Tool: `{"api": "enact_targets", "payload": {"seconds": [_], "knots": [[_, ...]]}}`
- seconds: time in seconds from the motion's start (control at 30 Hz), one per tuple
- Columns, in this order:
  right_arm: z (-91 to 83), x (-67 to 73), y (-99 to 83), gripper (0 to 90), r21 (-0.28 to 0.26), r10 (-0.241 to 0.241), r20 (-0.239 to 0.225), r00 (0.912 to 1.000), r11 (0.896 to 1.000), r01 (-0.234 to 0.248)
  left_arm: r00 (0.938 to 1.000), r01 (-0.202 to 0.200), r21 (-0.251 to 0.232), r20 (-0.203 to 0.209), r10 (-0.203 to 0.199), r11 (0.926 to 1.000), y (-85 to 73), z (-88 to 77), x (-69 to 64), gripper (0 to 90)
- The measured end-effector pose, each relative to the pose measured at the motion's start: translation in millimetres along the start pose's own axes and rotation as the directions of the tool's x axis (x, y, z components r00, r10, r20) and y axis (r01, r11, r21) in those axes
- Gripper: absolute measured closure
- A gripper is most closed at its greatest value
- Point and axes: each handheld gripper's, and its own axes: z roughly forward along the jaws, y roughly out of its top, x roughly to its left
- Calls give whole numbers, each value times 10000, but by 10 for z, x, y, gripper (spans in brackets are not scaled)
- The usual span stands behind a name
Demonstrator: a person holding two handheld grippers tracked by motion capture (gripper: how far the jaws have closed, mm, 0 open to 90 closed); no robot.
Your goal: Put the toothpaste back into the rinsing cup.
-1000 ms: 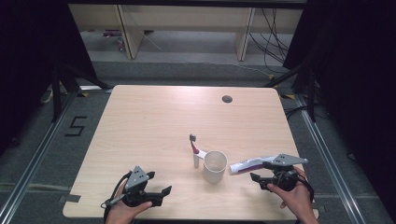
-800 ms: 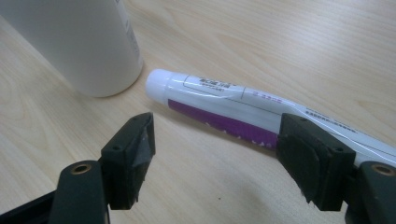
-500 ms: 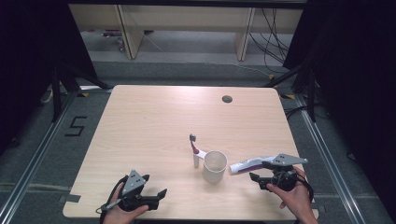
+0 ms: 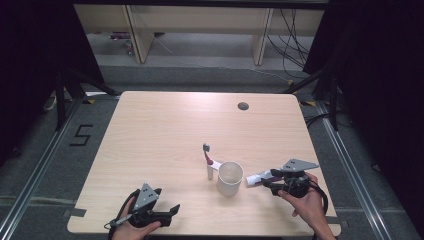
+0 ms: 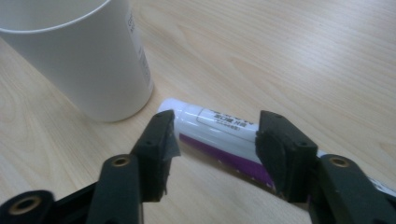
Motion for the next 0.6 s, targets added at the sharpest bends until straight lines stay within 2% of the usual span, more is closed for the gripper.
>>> {"api": "enact_targets", "payload": {"seconds": [0.03,0.07,0.1,0.17,0.23,0.27,0.3,0.37,0.4,0.47,0.5,0.53,0.57,0.6], "knots": [[15,14,10,516,222,216,-117,9997,9995,-213,9997,-248,190,-1,248,9995,2,-7,11,163],[43,-5,21,535,115,-45,-85,10000,9999,46,9996,-280,234,-10,280,9993,2,-5,8,164],[81,0,47,564,130,-39,-178,9998,9999,41,9999,-105,38,37,105,9999,-3,9,-8,164],[87,15,63,579,183,93,-107,9999,9998,-91,9997,-255,226,21,255,9994,-4,-2,4,164],[104,43,100,610,185,213,-37,9998,9996,-213,10000,12,106,75,-13,9999,-13,10,0,164],[122,13,122,625,87,-192,-11,9998,9998,192,9997,188,99,166,-190,9998,-17,12,-5,164],[131,22,137,646,179,-20,1,10000,9998,20,9993,286,92,255,-288,9995,-20,16,-6,164],[177,7,165,695,39,-315,43,9995,9995,315,9996,184,113,215,-186,9998,-18,13,-11,164],[210,26,185,732,226,-260,36,9997,9994,259,9995,154,64,258,-156,9999,-21,14,-8,165],[259,40,206,763,163,-337,-15,9994,9993,337,9997,121,100,219,-123,9999,-22,8,-4,165],[275,60,212,777,335,-111,-64,9999,9994,113,9997,208,75,160,-209,9998,-25,10,-7,165],[316,34,215,792,216,-560,-29,9984,9982,561,9995,235,54,191,-236,9997,-26,14,-2,165],[316,34,215,792,216,-560,-29,9984,9982,561,9996,222,80,185,-224,9997,-24,13,-1,165],[356,42,222,815,464,-403,-81,9992,9981,406,9997,207,74,137,-208,9998,-22,11,-9,165]]}}
